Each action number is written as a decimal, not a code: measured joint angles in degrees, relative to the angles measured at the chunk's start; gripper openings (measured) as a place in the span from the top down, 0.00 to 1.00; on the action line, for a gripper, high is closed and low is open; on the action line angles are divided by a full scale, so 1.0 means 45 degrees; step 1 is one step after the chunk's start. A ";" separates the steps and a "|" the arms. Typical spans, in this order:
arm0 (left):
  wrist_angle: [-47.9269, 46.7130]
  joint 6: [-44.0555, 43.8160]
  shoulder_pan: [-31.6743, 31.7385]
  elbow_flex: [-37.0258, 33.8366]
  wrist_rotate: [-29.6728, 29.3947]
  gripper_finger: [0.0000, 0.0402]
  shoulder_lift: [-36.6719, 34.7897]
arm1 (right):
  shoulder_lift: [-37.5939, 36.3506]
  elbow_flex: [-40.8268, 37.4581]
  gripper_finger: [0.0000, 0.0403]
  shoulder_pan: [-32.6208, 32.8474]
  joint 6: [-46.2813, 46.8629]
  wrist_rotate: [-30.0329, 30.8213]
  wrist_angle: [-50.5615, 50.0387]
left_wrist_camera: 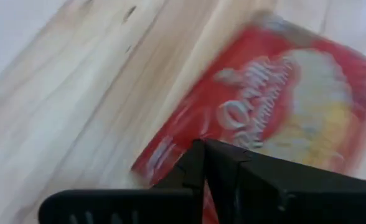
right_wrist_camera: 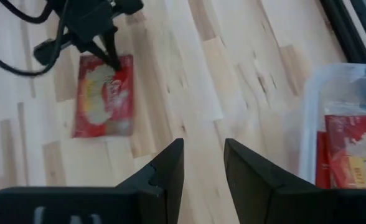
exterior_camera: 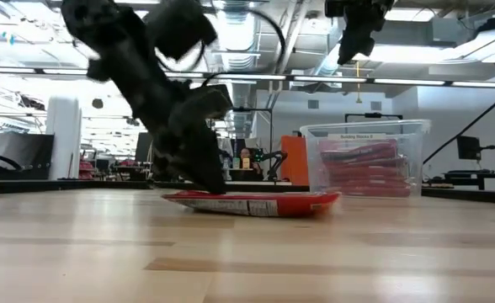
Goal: Sort popcorn bags into baskets
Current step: Put the red popcorn bag into the transparent bin, then return to Home Position
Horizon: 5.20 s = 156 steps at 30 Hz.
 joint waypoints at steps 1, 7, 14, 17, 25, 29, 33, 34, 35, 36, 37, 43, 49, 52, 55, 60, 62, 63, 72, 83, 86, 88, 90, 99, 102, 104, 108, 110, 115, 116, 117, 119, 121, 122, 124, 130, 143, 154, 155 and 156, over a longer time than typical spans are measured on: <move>-0.0198 0.0083 -0.0025 -0.0005 0.0017 1.00 -0.0343 | -0.0087 0.0000 0.66 0.0157 0.0122 0.0000 0.0059; 0.0105 0.1113 -0.1290 0.0080 -0.1456 1.00 -0.2039 | -0.1025 -0.0958 0.66 0.1399 0.0988 0.0021 0.2204; 0.0223 0.1059 -0.3029 0.0082 -0.3608 1.00 -0.1074 | -0.2186 -0.3585 0.67 0.2593 0.2985 0.0742 0.5570; 0.0290 0.0492 -0.3230 0.0234 -0.4329 1.00 -0.0341 | -0.2268 -0.4411 0.67 0.3019 0.3502 0.1048 0.6353; 0.0371 0.0430 -0.3446 0.1390 -0.4102 1.00 0.1545 | -0.1965 -0.5583 0.67 0.3829 0.4221 0.1355 0.7643; 0.0407 -0.0006 -0.3460 0.1554 -0.3926 1.00 0.1890 | -0.1946 -0.6149 0.68 0.3942 0.4635 0.1376 0.8049; -0.0458 -0.0024 -0.3466 0.1552 -0.3849 1.00 0.1874 | -0.1955 -0.6703 0.64 0.3908 0.4546 0.1336 0.8362; -0.0789 0.0034 -0.3496 0.1549 -0.3762 1.00 0.1874 | -0.1955 -0.6897 0.61 0.3912 0.4386 0.1317 0.8484; -0.1075 0.0039 -0.3519 0.1549 -0.3679 1.00 0.1874 | -0.1937 -0.7033 0.58 0.3917 0.4202 0.1302 0.8646; -0.1340 0.0055 -0.3546 0.1550 -0.3642 1.00 0.1874 | -0.1931 -0.7151 0.54 0.3917 0.4021 0.1294 0.8917; -0.1539 0.0071 -0.3592 0.1560 -0.3640 1.00 0.1867 | -0.1934 -0.7276 0.50 0.3915 0.3953 0.1289 0.9340; -0.2045 0.0585 -0.3640 0.1564 -0.3447 1.00 0.1835 | -0.0390 -0.7627 0.28 0.3898 0.3626 0.1273 1.1443; -0.2259 0.0893 -0.3613 0.1551 -0.3357 1.00 0.1830 | 0.2230 -0.7340 0.21 0.3869 0.3674 0.0538 1.2845; -0.2258 0.0925 -0.3587 0.1437 -0.3334 1.00 0.1825 | 0.3421 -0.6816 0.20 0.3777 0.3669 0.0090 1.3295; -0.2327 0.0921 -0.3577 0.1384 -0.3287 1.00 0.1821 | 0.4577 -0.6275 0.21 0.3634 0.3664 -0.0444 1.3311; -0.2353 0.0916 -0.3562 0.1379 -0.3313 1.00 0.1835 | 0.6112 -0.5393 0.21 0.3470 0.3715 -0.1968 1.3334; -0.2358 0.0911 -0.3538 0.1370 -0.3319 1.00 0.1840 | 0.6690 -0.5032 0.21 0.3578 0.3777 -0.2253 1.3390; -0.2358 0.0908 -0.3530 0.1370 -0.3315 1.00 0.1840 | 0.6905 -0.4916 0.21 0.3669 0.3798 -0.2363 1.3335; -0.2426 0.0892 -0.3451 0.1355 -0.3562 1.00 0.1859 | 0.8034 -0.4171 0.30 0.4477 0.4100 -0.2778 1.3208; -0.2606 0.0902 -0.3421 0.1452 -0.3857 1.00 0.1727 | 0.7938 -0.4187 0.92 0.4303 0.4819 -0.2963 1.2898; -0.3792 0.0965 -0.3407 0.1861 -0.3734 1.00 0.1232 | 0.7736 -0.4193 0.94 0.4288 0.5009 -0.3016 1.2930; -0.5152 0.1001 -0.3380 0.2301 -0.3981 1.00 0.0673 | 0.7321 -0.4197 0.92 0.4213 0.5009 -0.3070 1.2843; -0.6377 0.1030 -0.3379 0.2740 -0.4416 1.00 0.0052 | 0.6736 -0.4213 0.90 0.4011 0.4839 -0.3068 1.2549; -0.9078 0.1598 -0.3217 0.3186 -0.7330 1.00 -0.3506 | 0.3033 -0.4201 0.94 0.1172 0.2905 -0.3057 1.0026; -0.9501 0.1295 -0.3132 0.3186 -0.7793 1.00 -0.4390 | 0.1467 -0.4197 0.91 -0.0361 0.2042 -0.3037 0.8525; -0.9817 0.1149 -0.3116 0.3186 -0.7965 1.00 -0.4817 | 0.0514 -0.4197 0.91 -0.1532 0.1380 -0.2857 0.7235; -1.0431 0.1046 -0.3005 0.3186 -0.8177 1.00 -0.5045 | -0.0861 -0.4195 0.94 -0.4095 -0.0145 -0.2324 0.5013; -1.0569 0.1033 -0.2958 0.3186 -0.8168 1.00 -0.5035 | -0.1277 -0.4197 0.95 -0.5311 -0.0763 -0.2328 0.4527; -1.0447 0.0980 -0.2815 0.3056 -0.8157 1.00 -0.4999 | -0.1540 -0.4193 0.91 -0.7905 -0.1635 -0.2906 0.4110; -1.0494 0.0916 -0.2782 0.3035 -0.8157 1.00 -0.4999 | -0.1439 -0.4192 0.90 -0.8276 -0.1709 -0.3098 0.4072; -1.0489 0.0892 -0.2746 0.3026 -0.8143 1.00 -0.4999 | -0.1289 -0.4192 0.90 -0.8640 -0.1839 -0.3280 0.4020; -1.0435 0.0897 -0.2668 0.3026 -0.8033 1.00 -0.4999 | -0.0904 -0.4192 0.90 -0.9175 -0.2304 -0.3558 0.3788; -1.0455 0.0895 -0.2552 0.3026 -0.7935 1.00 -0.4999 | -0.0507 -0.4192 0.91 -0.9461 -0.2750 -0.3648 0.3545; -1.0450 0.0894 -0.2509 0.3026 -0.7918 1.00 -0.4999 | -0.0298 -0.4192 0.91 -0.9564 -0.2967 -0.3675 0.3418; -1.0451 0.0951 -0.2423 0.3026 -0.7913 1.00 -0.4999 | 0.0064 -0.4195 0.92 -0.9639 -0.3357 -0.3696 0.3164; -1.0455 0.1214 -0.2239 0.3026 -0.7822 1.00 -0.4999 | 0.0979 -0.3894 0.89 -0.9686 -0.4035 -0.3554 0.2746; -1.0494 0.1465 -0.2144 0.3026 -0.7900 1.00 -0.4999 | 0.1872 -0.1905 0.65 -0.8837 -0.4666 0.0446 0.2493; -1.0490 0.1452 -0.2060 0.3026 -0.7987 1.00 -0.4999 | 0.1650 -0.1277 0.51 -0.8318 -0.4283 0.1469 0.2716; -1.0454 0.1425 -0.2022 0.3026 -0.7987 1.00 -0.4999 | 0.1516 -0.1277 0.51 -0.8318 -0.4170 0.1024 0.2726; -1.0342 0.1381 -0.1991 0.3026 -0.7996 1.00 -0.4999 | 0.1362 -0.1277 0.52 -0.8318 -0.3997 0.0244 0.2729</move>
